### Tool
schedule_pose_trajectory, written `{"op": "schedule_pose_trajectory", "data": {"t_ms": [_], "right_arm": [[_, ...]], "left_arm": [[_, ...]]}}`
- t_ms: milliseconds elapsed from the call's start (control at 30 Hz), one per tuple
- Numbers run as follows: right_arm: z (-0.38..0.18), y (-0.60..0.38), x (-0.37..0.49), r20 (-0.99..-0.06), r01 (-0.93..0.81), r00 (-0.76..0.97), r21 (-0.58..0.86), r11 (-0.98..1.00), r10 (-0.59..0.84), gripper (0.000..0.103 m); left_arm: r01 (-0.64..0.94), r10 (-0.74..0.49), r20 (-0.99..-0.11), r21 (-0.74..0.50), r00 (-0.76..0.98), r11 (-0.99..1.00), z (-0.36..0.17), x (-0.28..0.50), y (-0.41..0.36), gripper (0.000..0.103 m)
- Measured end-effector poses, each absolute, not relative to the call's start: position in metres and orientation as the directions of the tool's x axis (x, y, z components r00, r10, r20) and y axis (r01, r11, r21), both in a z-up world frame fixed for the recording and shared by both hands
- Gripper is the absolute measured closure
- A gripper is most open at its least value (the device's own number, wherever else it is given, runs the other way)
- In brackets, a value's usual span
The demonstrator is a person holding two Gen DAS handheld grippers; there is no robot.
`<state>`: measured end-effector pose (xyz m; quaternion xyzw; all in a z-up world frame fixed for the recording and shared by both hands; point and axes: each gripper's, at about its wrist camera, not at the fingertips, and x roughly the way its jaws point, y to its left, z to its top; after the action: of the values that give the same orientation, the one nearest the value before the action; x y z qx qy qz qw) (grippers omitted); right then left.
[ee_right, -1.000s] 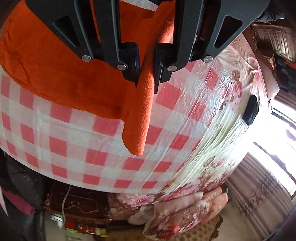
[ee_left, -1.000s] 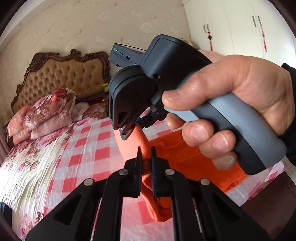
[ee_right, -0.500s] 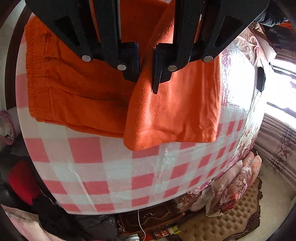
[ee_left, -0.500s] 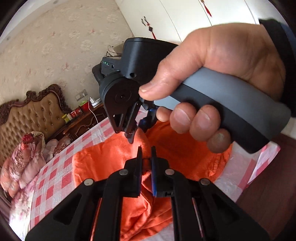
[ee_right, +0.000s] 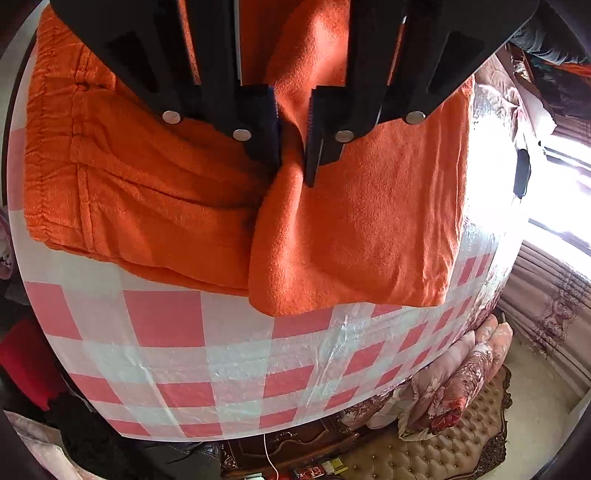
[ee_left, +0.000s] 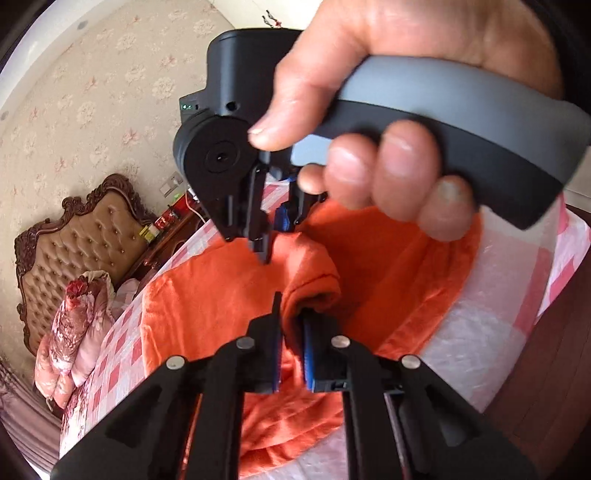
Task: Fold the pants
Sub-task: 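Fold the held pants edge over onto the stack with both tools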
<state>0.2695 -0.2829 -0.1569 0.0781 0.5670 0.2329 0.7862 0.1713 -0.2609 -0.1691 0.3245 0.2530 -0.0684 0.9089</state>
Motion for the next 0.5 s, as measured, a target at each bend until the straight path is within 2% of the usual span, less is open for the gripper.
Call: {"op": "schedule_pose_trajectory", "data": {"t_ms": [333, 400, 500], "right_arm": [[-0.141, -0.198, 0.27, -0.814, -0.286, 0.302, 0.42, 0.861, 0.497, 0.097], [-0.137, -0.191, 0.27, -0.817, -0.297, 0.298, 0.412, 0.861, 0.494, 0.097], [-0.109, -0.215, 0.268, -0.804, -0.311, 0.312, 0.417, 0.854, 0.507, 0.097]], "left_arm": [[0.167, 0.18, -0.546, 0.525, 0.819, 0.834, -0.153, 0.192, -0.149, 0.095], [0.172, 0.156, -0.535, 0.513, 0.83, 0.841, -0.144, 0.184, -0.153, 0.096], [0.208, 0.072, -0.471, 0.516, 0.879, 0.831, -0.122, 0.172, -0.174, 0.096]]}}
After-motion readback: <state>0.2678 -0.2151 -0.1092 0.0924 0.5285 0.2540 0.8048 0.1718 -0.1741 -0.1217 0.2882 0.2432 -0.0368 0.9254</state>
